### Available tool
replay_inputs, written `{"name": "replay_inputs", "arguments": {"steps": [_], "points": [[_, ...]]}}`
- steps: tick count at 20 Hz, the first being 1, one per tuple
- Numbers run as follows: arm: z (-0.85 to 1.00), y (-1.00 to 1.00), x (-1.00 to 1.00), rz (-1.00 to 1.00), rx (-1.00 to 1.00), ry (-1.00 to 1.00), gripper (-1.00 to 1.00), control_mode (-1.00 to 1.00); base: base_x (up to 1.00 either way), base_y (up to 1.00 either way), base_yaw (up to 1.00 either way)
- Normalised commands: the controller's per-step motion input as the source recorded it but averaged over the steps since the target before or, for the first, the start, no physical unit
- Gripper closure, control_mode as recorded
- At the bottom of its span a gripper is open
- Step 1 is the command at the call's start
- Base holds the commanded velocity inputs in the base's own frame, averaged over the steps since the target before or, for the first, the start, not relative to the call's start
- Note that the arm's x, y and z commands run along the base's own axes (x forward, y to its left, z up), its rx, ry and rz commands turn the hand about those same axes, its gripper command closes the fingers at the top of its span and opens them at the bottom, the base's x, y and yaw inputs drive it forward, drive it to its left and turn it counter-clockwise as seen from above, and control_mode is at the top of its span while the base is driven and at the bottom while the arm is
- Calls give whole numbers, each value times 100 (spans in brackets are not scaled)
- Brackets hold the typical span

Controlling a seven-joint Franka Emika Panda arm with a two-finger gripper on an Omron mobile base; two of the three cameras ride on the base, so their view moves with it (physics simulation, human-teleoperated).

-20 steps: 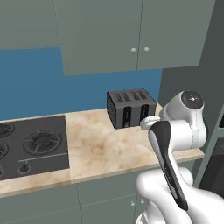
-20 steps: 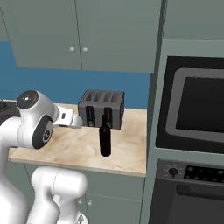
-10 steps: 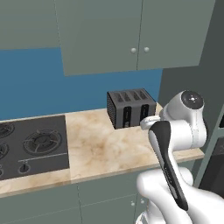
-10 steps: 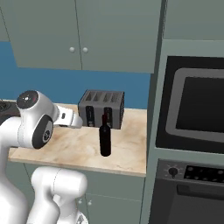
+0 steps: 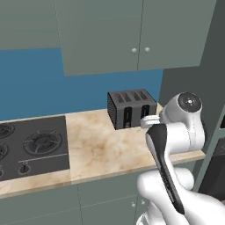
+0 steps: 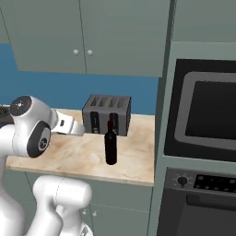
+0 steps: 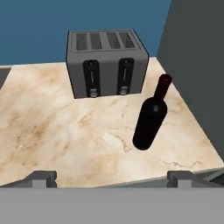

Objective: There is a wine glass and glass cup on the dining counter. Place the wine bottle next to the wine glass and the juice bottle next to the glass cup.

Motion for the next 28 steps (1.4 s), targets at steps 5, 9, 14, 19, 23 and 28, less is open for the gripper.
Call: {"name": "replay_inputs", "arguments": {"steps": [5, 9, 14, 19, 23, 28], "points": [[0, 17, 1, -57, 0, -12, -100, -100, 0, 0, 0], [-2, 14, 4, -56, 0, -3, -100, -100, 0, 0, 0], [-28, 4, 0, -38, -1, -13, -100, -100, 0, 0, 0], [-30, -11, 3, -24, -1, -21, -100, -100, 0, 0, 0], [-28, -2, 8, -9, 0, -17, -100, -100, 0, 0, 0], [-22, 0, 16, -9, 4, -7, -100, -100, 0, 0, 0]]}}
